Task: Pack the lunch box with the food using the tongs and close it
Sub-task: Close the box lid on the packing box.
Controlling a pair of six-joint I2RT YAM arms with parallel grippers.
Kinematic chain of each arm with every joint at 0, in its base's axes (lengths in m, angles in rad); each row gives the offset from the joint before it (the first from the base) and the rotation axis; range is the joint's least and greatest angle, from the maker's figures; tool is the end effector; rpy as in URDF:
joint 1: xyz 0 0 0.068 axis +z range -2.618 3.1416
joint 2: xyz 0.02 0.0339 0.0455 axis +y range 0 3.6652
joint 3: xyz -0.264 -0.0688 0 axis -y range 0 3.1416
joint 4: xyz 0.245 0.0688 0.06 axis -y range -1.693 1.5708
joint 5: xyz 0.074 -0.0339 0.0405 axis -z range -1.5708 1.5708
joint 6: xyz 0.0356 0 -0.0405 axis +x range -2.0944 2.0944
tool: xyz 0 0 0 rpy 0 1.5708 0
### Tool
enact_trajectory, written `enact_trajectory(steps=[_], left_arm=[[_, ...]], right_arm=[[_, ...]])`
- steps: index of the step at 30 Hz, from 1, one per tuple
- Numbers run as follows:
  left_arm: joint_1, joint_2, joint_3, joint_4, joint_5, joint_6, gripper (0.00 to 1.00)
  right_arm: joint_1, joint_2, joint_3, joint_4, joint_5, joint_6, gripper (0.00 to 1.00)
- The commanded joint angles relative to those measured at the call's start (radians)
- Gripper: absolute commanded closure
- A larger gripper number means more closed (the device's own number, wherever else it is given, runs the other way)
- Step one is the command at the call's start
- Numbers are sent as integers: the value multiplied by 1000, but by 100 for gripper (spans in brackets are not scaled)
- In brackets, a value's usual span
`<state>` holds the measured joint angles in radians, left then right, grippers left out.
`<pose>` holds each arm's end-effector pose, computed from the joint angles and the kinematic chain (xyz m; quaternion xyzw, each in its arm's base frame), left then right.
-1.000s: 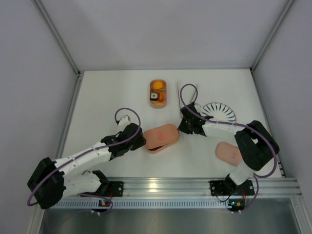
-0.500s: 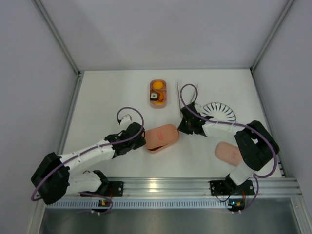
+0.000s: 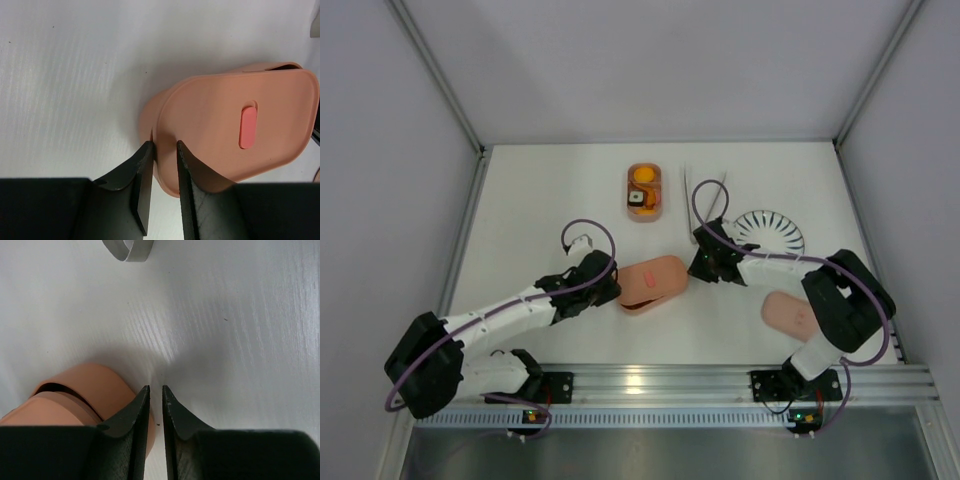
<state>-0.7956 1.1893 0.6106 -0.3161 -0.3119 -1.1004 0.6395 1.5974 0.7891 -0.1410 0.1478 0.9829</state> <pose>0.1668 -0.1546 0.1906 -0.1924 0.9134 -0.1806 0.3101 0.2464 0.1768 0.1529 0.1845 0.9317 0.1727 0.2610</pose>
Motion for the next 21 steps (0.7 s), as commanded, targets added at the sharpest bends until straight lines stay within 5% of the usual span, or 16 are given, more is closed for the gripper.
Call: enact_trajectory(steps=[1, 21], left_arm=[[-7, 26, 9, 74, 23, -7, 70], [-19, -13, 15, 46, 66, 8, 70]], right_arm=[[38, -59, -13, 61, -30, 23, 85], [63, -30, 45, 32, -13, 14, 85]])
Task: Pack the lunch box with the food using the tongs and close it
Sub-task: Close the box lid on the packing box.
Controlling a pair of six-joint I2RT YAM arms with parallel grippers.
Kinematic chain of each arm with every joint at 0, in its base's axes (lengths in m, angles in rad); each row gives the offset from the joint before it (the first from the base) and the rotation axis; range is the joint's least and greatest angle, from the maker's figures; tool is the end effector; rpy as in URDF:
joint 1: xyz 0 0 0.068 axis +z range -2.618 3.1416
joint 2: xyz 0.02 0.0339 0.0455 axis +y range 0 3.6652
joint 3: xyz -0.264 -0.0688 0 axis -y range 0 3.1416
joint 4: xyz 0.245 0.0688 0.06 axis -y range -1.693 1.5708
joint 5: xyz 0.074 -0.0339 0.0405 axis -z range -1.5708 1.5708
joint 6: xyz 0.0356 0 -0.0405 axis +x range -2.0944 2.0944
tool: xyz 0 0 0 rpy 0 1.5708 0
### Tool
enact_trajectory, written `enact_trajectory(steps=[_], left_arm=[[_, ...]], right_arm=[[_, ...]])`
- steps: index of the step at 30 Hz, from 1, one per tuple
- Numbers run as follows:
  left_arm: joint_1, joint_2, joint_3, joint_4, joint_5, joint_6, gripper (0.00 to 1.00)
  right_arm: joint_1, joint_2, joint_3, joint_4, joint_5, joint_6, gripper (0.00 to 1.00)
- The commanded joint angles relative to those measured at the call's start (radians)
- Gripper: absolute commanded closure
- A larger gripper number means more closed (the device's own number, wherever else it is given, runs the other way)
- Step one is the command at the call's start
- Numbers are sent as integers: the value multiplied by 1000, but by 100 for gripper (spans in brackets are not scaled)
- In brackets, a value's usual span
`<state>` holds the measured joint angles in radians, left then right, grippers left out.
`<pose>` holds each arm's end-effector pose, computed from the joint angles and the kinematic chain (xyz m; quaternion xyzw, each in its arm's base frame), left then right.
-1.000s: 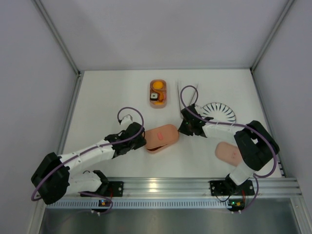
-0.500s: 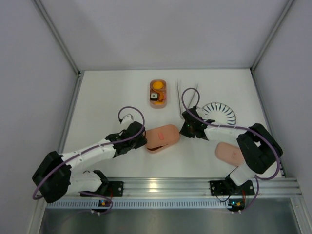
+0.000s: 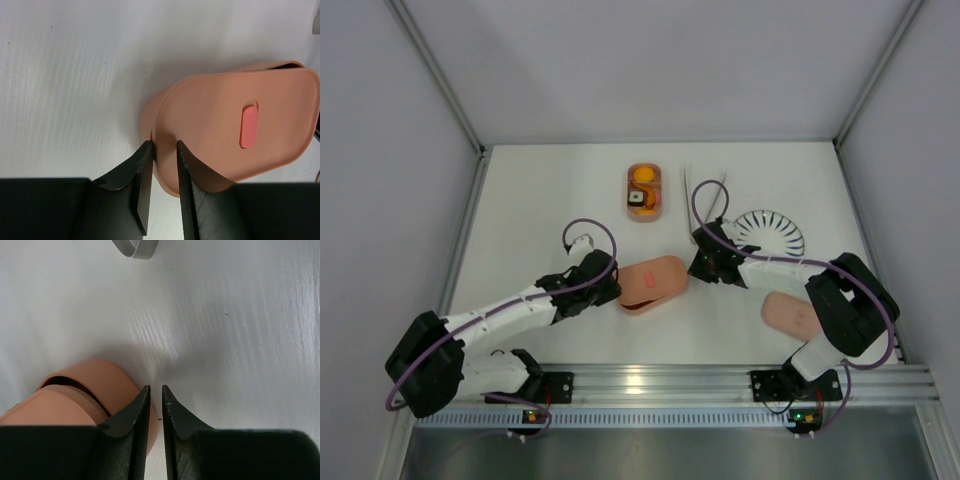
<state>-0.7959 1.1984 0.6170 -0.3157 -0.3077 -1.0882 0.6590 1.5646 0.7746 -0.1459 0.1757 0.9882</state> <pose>0.1679 -0.1561 0.1906 -0.1859 0.9153 -0.1791 0.3091 0.2395 0.1776 0.1579 0.1821 0.9291 0.1715 0.2725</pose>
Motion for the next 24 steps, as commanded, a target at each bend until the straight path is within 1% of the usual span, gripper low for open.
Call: enact_trajectory(steps=[1, 10, 14, 19, 24], left_arm=[[-20, -23, 9, 43, 64, -4, 70], [-48, -37, 4, 26, 91, -3, 69], [-54, -59, 4, 17, 96, -4, 67], [-55, -95, 16, -13, 82, 5, 61], [-54, -128, 46, -72, 6, 22, 55]], right_arm=[[44, 8, 63, 35, -38, 9, 85], [42, 25, 68, 40, -33, 13, 85], [41, 31, 68, 42, -31, 18, 85], [42, 22, 72, 28, -13, 18, 85], [40, 3, 81, -4, 13, 17, 84]])
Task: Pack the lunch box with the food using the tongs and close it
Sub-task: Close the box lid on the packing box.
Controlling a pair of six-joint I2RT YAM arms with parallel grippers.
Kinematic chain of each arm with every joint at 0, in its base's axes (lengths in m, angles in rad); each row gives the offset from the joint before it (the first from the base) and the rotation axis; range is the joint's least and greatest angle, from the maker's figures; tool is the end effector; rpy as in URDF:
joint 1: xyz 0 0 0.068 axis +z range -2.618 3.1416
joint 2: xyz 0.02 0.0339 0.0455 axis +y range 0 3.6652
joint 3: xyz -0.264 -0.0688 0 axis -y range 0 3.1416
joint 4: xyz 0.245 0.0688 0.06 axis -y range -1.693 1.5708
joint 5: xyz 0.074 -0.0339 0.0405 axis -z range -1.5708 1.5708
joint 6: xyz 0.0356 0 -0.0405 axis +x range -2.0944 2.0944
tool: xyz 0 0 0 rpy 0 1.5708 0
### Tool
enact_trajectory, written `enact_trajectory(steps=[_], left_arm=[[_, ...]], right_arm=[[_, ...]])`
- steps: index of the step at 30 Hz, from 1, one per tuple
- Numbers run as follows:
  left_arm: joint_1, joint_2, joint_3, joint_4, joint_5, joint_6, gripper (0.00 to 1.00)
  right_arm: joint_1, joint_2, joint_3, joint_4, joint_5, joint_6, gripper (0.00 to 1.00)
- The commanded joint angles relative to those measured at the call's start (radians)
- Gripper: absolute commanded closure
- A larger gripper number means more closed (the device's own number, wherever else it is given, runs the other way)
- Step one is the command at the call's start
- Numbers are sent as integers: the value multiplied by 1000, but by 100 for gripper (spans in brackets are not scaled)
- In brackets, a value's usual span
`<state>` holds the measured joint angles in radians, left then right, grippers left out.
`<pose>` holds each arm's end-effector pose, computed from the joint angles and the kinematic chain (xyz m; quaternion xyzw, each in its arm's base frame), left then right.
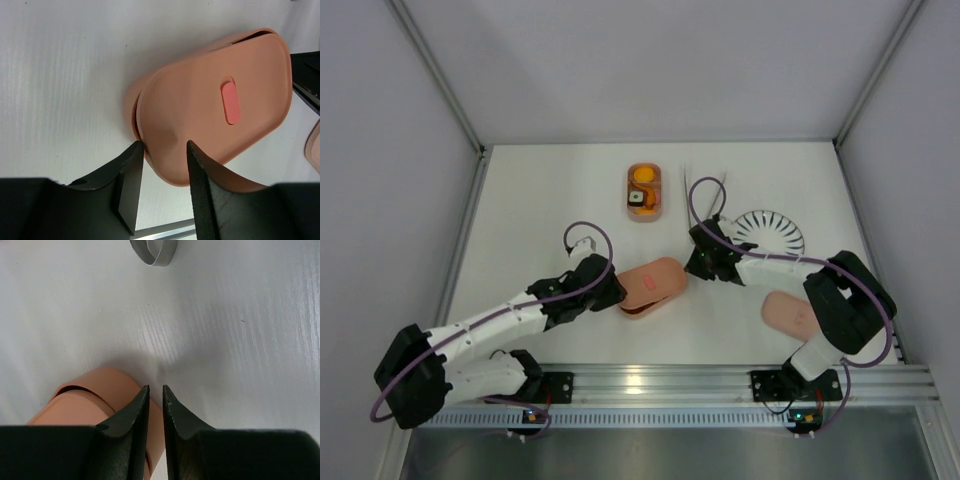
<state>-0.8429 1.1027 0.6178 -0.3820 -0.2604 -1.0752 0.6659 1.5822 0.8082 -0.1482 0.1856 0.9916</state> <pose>0.1504 -0.1550 0.2053 -0.1523 0.9193 -0.2098 0.2961 0.2447 0.1839 0.1623 0.1822 0.9265 0.1745 0.2792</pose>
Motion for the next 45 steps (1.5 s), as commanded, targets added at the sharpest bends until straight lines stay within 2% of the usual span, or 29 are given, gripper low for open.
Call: enact_trajectory(steps=[1, 10, 21, 29, 32, 36, 39, 42, 45], left_arm=[[-5, -32, 52, -15, -51, 14, 54], [-5, 13, 62, -6, -13, 21, 53], [-5, -49, 36, -60, -33, 23, 45], [1, -55, 65, -101, -128, 38, 44], [42, -24, 94, -98, -143, 69, 44], [152, 8, 123, -45, -99, 115, 44], [194, 64, 161, -6, -71, 156, 44], [200, 150, 201, 8, -65, 184, 45], [200, 233, 237, 37, -51, 189, 46]], right_arm=[[34, -17, 48, -5, 11, 13, 84], [26, -25, 49, -30, 26, 7, 83], [15, -50, 52, -59, 58, 4, 82], [12, -108, 31, -102, 81, -11, 82], [11, -151, 13, -134, 98, -24, 82], [11, -214, -32, -149, 68, -37, 83], [11, -255, -70, -154, 31, -65, 83], [12, -251, -67, -166, -46, -119, 85], [55, -257, -55, -204, -55, -146, 89]])
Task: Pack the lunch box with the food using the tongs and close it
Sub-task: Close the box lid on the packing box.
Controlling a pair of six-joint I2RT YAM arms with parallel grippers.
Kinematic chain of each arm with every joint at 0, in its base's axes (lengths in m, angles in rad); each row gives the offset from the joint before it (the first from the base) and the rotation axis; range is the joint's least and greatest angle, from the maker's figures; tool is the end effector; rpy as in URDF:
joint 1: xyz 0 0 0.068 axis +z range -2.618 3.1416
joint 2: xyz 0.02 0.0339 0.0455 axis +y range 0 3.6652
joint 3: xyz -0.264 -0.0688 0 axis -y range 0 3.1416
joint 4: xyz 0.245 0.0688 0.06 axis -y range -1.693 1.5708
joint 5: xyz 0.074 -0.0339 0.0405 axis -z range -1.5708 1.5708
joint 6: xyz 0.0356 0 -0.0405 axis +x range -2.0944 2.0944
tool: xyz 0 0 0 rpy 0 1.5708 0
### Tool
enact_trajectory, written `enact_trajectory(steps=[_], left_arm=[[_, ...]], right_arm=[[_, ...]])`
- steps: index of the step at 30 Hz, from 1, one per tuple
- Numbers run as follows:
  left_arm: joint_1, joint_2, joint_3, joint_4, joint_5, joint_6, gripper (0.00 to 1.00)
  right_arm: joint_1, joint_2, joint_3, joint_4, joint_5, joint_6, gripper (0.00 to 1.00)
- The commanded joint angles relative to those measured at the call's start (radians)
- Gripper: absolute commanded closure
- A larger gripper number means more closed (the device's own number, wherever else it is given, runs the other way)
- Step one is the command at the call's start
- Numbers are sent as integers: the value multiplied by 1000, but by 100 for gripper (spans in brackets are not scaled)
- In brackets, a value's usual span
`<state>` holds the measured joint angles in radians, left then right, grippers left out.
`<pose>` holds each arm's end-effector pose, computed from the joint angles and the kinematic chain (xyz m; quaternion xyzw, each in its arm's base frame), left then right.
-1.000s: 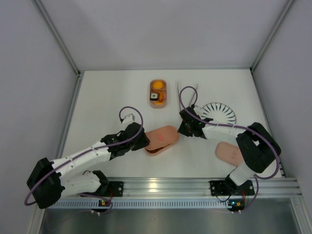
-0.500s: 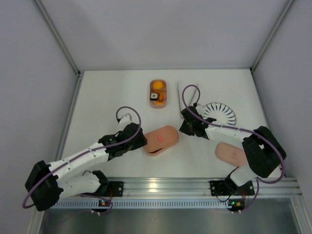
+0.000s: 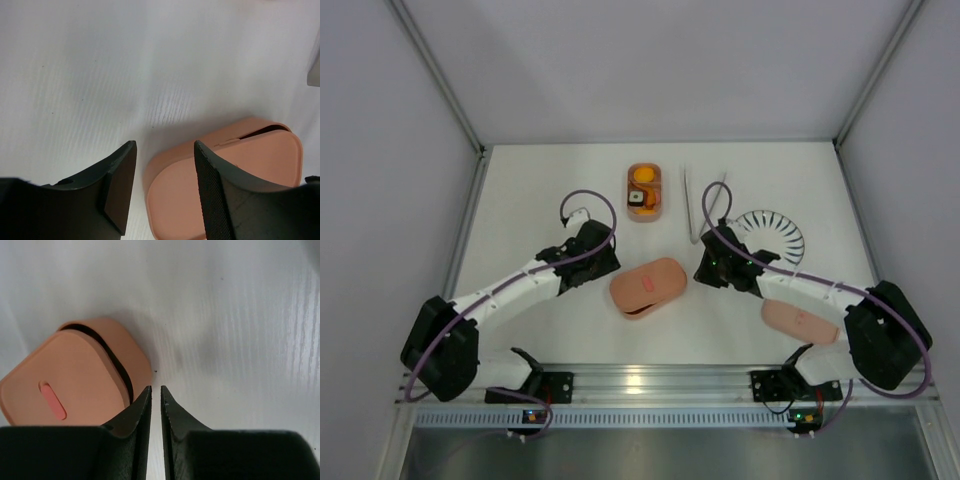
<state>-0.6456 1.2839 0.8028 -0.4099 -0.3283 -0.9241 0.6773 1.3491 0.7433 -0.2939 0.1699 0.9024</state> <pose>0.2129 -0.1460 0.2228 -0.1831 0.9136 -0.1234 0.3416 0.2106 0.1616 0.1954 0.1334 0.9317 0.1766 0.2879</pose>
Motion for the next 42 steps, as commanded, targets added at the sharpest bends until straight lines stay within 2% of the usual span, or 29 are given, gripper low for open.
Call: enact_trajectory(steps=[1, 12, 42], left_arm=[[3, 64, 52, 71, 18, 36, 46], [3, 134, 42, 125, 40, 11, 47], [-28, 147, 12, 161, 80, -1, 48]], right_arm=[[56, -24, 10, -66, -32, -57, 89], [139, -53, 7, -77, -41, -43, 89], [156, 51, 110, -44, -56, -34, 87]])
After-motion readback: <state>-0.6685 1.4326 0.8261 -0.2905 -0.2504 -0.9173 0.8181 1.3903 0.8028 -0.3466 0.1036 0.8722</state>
